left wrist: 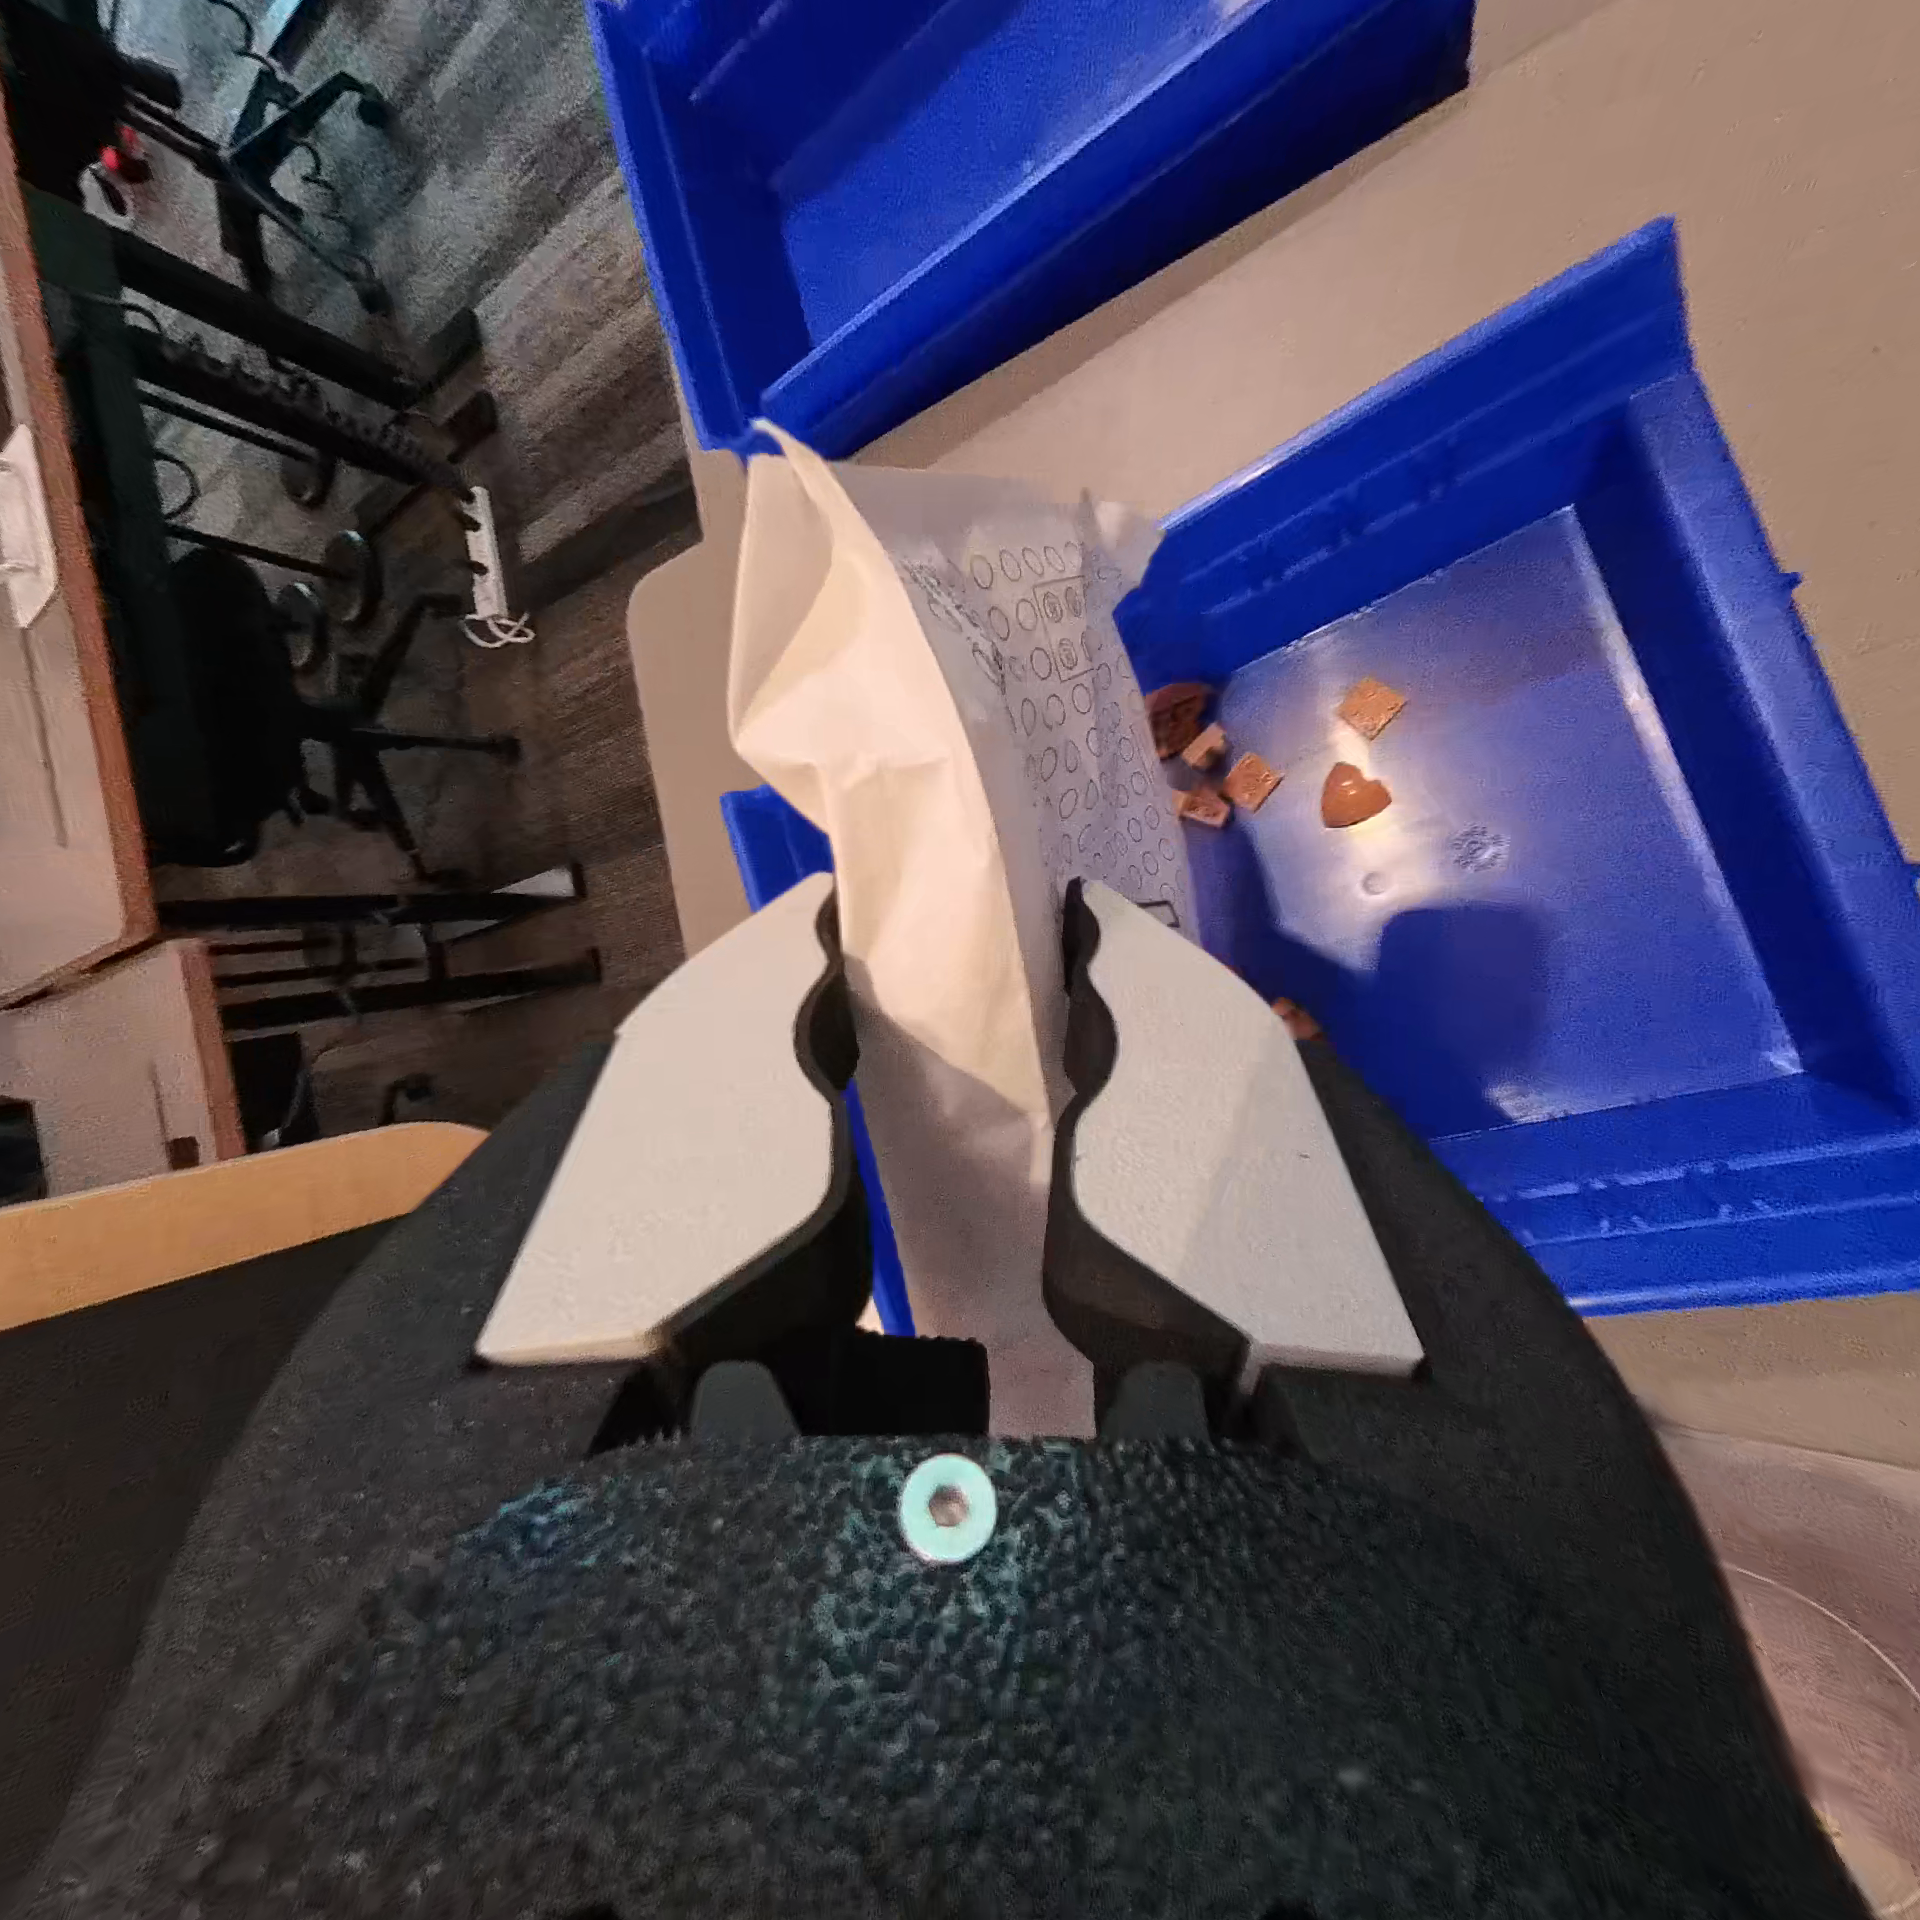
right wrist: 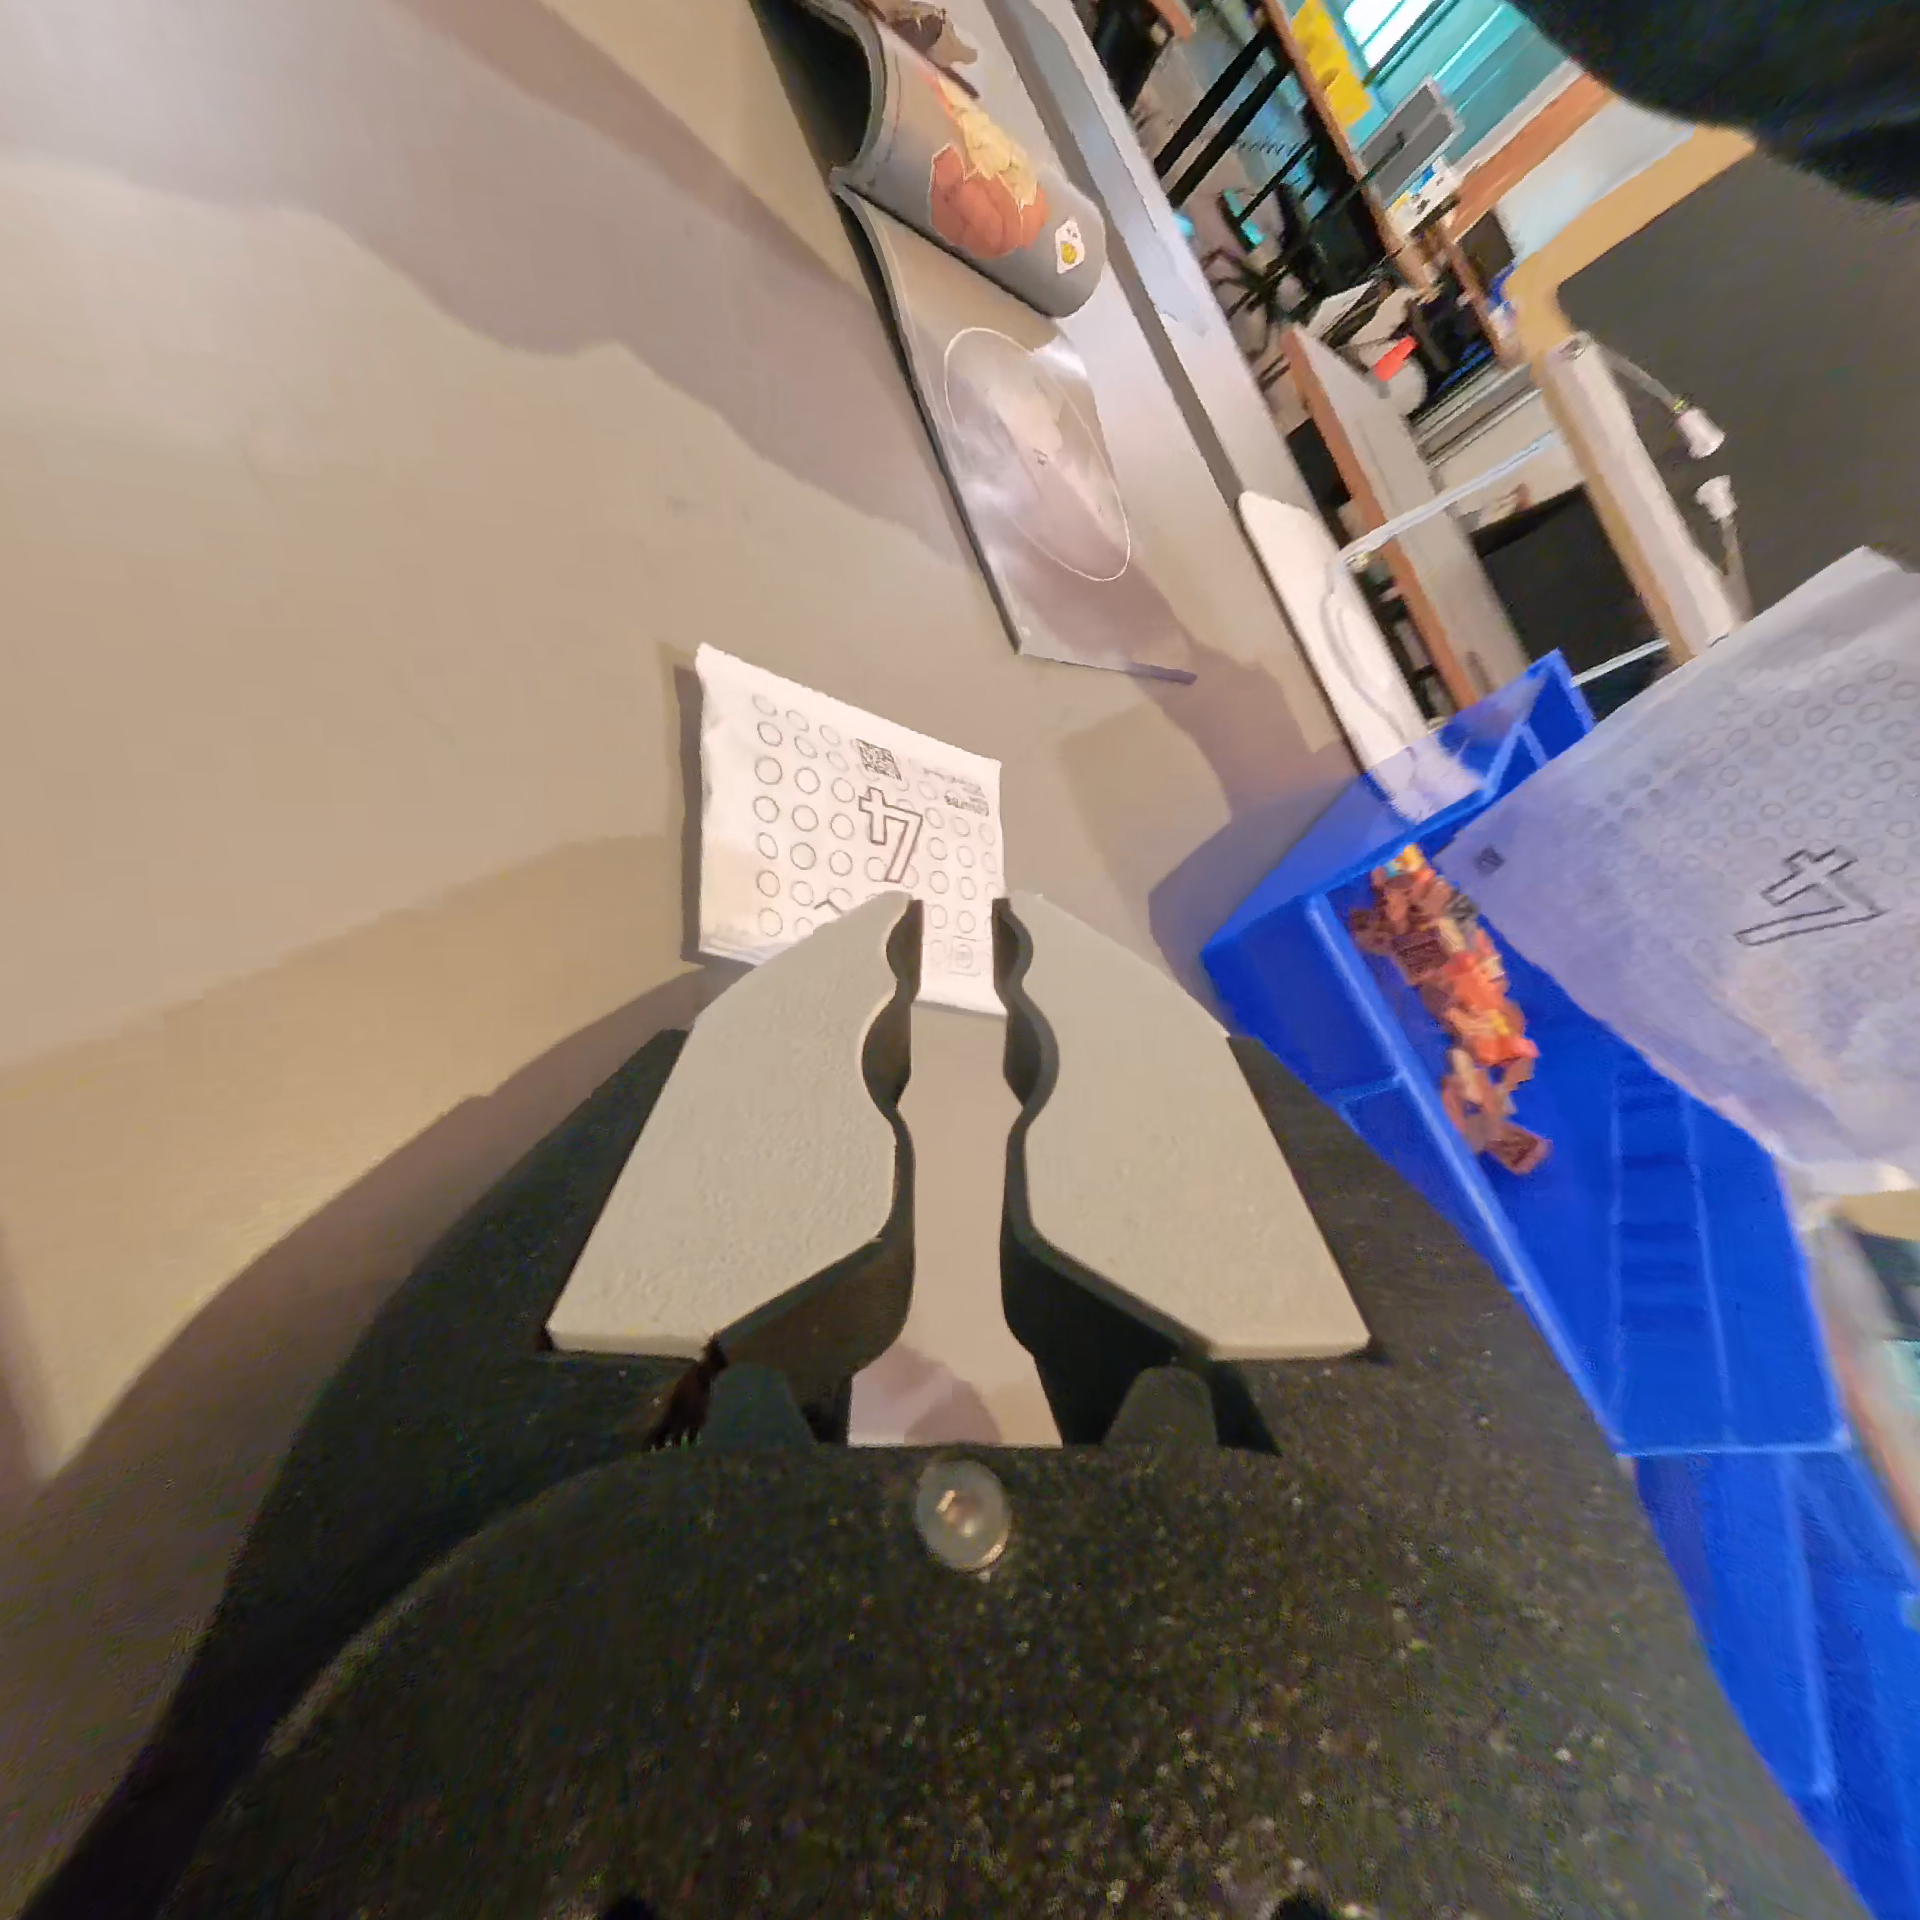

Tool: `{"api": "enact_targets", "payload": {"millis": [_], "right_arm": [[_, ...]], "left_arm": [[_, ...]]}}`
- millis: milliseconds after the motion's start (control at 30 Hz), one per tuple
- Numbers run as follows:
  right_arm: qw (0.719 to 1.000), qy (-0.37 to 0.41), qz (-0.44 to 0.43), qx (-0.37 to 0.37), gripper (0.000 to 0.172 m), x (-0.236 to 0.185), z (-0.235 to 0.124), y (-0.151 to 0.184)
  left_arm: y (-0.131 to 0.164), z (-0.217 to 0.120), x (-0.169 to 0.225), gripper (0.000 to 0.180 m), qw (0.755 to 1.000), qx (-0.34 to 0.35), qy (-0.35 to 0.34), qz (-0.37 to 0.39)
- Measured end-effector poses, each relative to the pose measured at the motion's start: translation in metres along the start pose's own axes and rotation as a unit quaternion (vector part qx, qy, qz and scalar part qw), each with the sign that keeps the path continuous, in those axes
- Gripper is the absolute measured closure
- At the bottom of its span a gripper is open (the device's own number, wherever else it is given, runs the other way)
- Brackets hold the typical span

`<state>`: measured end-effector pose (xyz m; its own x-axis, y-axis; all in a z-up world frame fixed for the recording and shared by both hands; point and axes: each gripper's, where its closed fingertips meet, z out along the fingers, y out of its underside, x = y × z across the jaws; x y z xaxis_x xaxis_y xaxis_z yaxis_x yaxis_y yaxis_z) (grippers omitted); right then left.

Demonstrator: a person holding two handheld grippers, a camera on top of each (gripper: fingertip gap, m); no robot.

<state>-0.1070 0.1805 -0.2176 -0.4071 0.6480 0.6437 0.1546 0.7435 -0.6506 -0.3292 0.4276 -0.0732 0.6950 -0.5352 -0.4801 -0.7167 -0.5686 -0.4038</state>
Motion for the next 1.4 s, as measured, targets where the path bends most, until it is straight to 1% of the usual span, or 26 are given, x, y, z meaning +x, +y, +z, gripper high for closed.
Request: {"api": "enact_targets", "payload": {"millis": [33,67,133,267,367,467,533,600,633,700,733,833,900,933,1000,1067,1133,1167,1200,1233,1300,1333,1400], "right_arm": [[1.0,-0.017,0.021,-0.002,0.157,-0.001,-0.003,-0.002],[0.998,-0.038,0.043,-0.004,0.156,-0.002,-0.008,-0.005],[0.994,-0.075,0.083,-0.006,0.154,-0.001,-0.02,-0.011],[0.981,-0.124,0.146,0.007,0.153,0.022,-0.054,-0.026],[0.978,-0.118,0.168,0.023,0.153,0.065,-0.081,-0.032],[0.983,-0.061,0.17,0.024,0.152,0.135,-0.091,-0.026],[0.983,-0.027,0.178,0.021,0.148,0.188,-0.083,-0.014],[0.981,-0.008,0.192,0.024,0.14,0.238,-0.061,0.0],[0.978,-0.003,0.206,0.029,0.139,0.26,-0.048,0.008],[0.971,-0.012,0.238,0.034,0.134,0.294,-0.018,0.025],[0.967,-0.024,0.252,0.029,0.131,0.304,-0.003,0.035],[0.957,-0.058,0.283,0.019,0.126,0.317,0.034,0.06],[0.948,-0.091,0.301,0.04,0.132,0.315,0.047,0.063],[0.945,-0.106,0.306,0.055,0.141,0.314,0.05,0.062],[0.941,-0.132,0.302,0.076,0.171,0.31,0.054,0.06],[0.944,-0.135,0.292,0.066,0.172,0.311,0.057,0.065],[0.947,-0.121,0.29,0.071,0.172,0.318,0.058,0.068],[0.946,-0.113,0.294,0.077,0.172,0.322,0.058,0.069],[0.945,-0.104,0.298,0.082,0.172,0.327,0.057,0.072],[0.942,-0.1,0.306,0.091,0.172,0.33,0.056,0.075],[0.93,-0.11,0.329,0.119,0.172,0.335,0.052,0.079],[0.923,-0.115,0.341,0.137,0.172,0.337,0.05,0.08],[0.905,-0.132,0.366,0.171,0.172,0.339,0.048,0.081]], "left_arm": [[0.001,0.0,0.002,0.143,1.0,0.001,0.003,0.004],[0.004,0.0,0.0,0.143,1.0,-0.007,-0.008,0.011],[0.007,-0.002,-0.002,0.143,1.0,-0.003,-0.016,0.0],[0.009,-0.004,0.001,0.143,0.999,0.024,-0.016,-0.02],[0.015,-0.005,0.004,0.143,0.999,0.031,-0.014,-0.024],[0.021,-0.009,0.007,0.143,0.999,0.039,-0.013,-0.022],[0.021,-0.012,0.011,0.143,0.999,0.052,-0.008,-0.015],[0.02,-0.014,0.017,0.143,0.998,0.065,0.001,-0.007],[0.019,-0.014,0.021,0.143,0.997,0.073,0.006,0.002],[0.017,-0.015,0.03,0.143,0.996,0.081,0.019,0.019],[0.017,-0.015,0.034,0.143,0.996,0.083,0.024,0.028],[0.014,-0.016,0.044,0.143,0.994,0.096,0.039,0.047],[0.013,-0.016,0.047,0.143,0.992,0.102,0.046,0.055],[0.013,-0.016,0.047,0.143,0.992,0.104,0.049,0.057],[0.013,-0.013,0.046,0.143,0.991,0.108,0.053,0.062],[0.012,-0.01,0.043,0.143,0.99,0.115,0.052,0.061],[0.009,-0.009,0.036,0.142,0.99,0.13,0.034,0.042],[0.009,-0.011,0.028,0.14,0.99,0.14,0.011,0.023],[0.008,-0.015,0.018,0.134,0.988,0.154,-0.02,-0.002],[0.008,-0.023,0.008,0.13,0.982,0.177,-0.055,-0.034],[0.009,-0.047,-0.006,0.125,0.957,0.245,-0.115,-0.109],[0.013,-0.062,-0.01,0.123,0.938,0.282,-0.139,-0.146],[0.027,-0.083,-0.011,0.124,0.898,0.351,-0.162,-0.211]]}}
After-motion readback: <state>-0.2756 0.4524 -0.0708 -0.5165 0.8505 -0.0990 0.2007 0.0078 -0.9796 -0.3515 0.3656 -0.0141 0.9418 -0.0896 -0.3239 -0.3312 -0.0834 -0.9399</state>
